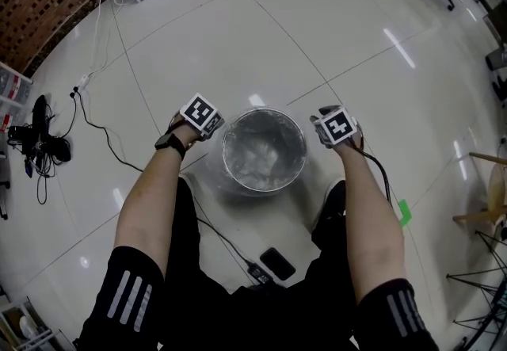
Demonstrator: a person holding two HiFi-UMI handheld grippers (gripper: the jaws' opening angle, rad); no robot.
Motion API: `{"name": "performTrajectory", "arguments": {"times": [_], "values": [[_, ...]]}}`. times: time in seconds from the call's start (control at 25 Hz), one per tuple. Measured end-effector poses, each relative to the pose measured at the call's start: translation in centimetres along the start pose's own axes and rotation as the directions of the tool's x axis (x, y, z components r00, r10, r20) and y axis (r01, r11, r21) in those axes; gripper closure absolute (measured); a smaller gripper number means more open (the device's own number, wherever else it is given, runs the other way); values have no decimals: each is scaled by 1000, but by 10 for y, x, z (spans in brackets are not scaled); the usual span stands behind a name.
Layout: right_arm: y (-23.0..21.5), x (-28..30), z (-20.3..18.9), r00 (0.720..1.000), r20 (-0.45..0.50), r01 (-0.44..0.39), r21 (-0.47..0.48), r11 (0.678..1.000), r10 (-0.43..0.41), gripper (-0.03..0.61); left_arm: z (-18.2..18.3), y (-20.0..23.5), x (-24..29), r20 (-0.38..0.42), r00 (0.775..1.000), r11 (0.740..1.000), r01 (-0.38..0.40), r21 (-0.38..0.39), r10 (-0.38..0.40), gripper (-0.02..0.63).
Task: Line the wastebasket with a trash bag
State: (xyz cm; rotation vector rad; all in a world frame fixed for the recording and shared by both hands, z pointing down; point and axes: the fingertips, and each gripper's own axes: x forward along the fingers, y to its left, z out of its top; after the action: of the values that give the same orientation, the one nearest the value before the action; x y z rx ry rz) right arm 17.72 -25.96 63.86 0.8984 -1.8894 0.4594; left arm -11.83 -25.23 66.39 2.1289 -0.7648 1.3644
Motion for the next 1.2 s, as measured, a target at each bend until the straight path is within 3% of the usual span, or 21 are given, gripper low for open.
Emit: {"name": "performTrajectory", "arguments": {"times": [0.16, 0.44, 0.56, 0.72, 0.84, 0.92, 1.04, 1.2], "values": [[-1, -50, 47, 989, 145, 39, -27, 999, -35, 434, -10, -7, -28, -32, 999, 999, -33, 1, 33, 439], [29, -146, 96, 949, 307, 104, -112, 988, -65, 483, 28, -35, -113, 167, 985, 997, -57, 44, 49, 440], [53, -184, 109, 921, 387, 107, -152, 983, -40, 572, 41, -63, -148, 235, 971, 994, -61, 90, 38, 440], [89, -218, 104, 895, 443, 32, -160, 987, 43, 572, 45, -97, -189, 333, 942, 991, -74, 115, 31, 452], [112, -237, 97, 857, 501, -65, -129, 989, 122, 572, 47, -123, -221, 407, 913, 984, -100, 147, 32, 516], [124, -244, 93, 835, 528, -114, -113, 987, 157, 572, 51, -138, -240, 451, 892, 982, -101, 161, 17, 527], [149, -245, 85, 811, 542, -172, -138, 975, 219, 572, 50, -159, -257, 492, 870, 982, -80, 173, -15, 585], [175, -237, 71, 795, 531, -240, -165, 957, 291, 572, 44, -178, -255, 495, 867, 971, -75, 227, -49, 618]]}}
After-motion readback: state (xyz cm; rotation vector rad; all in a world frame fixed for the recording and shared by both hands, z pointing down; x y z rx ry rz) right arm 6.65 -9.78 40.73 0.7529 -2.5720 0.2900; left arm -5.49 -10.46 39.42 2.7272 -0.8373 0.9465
